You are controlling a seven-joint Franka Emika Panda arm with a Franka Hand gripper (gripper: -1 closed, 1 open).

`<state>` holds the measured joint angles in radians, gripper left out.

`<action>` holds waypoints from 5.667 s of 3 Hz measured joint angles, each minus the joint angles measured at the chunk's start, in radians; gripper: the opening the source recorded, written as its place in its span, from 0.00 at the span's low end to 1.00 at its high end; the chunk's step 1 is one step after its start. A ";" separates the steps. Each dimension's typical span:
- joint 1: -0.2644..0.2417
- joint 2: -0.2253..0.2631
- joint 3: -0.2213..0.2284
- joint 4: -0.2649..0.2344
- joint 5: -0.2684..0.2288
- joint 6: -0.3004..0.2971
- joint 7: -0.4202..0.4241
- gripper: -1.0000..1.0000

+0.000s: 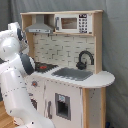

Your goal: Play with the kitchen

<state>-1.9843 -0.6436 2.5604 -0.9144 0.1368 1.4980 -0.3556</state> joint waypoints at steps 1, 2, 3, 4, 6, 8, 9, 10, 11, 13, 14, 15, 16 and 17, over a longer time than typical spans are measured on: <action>0.003 0.005 0.020 0.062 0.000 -0.080 0.001 0.00; 0.027 0.064 0.020 0.076 -0.005 -0.155 0.020 0.00; 0.045 0.106 -0.029 0.076 -0.045 -0.214 0.052 0.00; 0.044 0.131 -0.111 0.052 -0.052 -0.264 0.052 0.00; 0.058 0.239 -0.133 -0.123 -0.093 -0.300 0.053 0.00; 0.116 0.355 -0.131 -0.308 -0.137 -0.242 0.091 0.00; 0.147 0.402 -0.129 -0.383 -0.159 -0.205 0.116 0.00; 0.178 0.452 -0.127 -0.459 -0.186 -0.163 0.143 0.00; 0.207 0.504 -0.126 -0.531 -0.216 -0.120 0.170 0.00; 0.245 0.618 -0.121 -0.649 -0.299 -0.043 0.219 0.00; 0.245 0.688 -0.120 -0.692 -0.362 -0.012 0.231 0.00; 0.241 0.745 -0.130 -0.741 -0.423 0.034 0.247 0.00; 0.221 0.761 -0.148 -0.799 -0.450 0.105 0.249 0.00; 0.169 0.801 -0.153 -0.852 -0.487 0.144 0.249 0.00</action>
<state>-1.8149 0.1578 2.4071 -1.7661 -0.3504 1.6419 -0.1068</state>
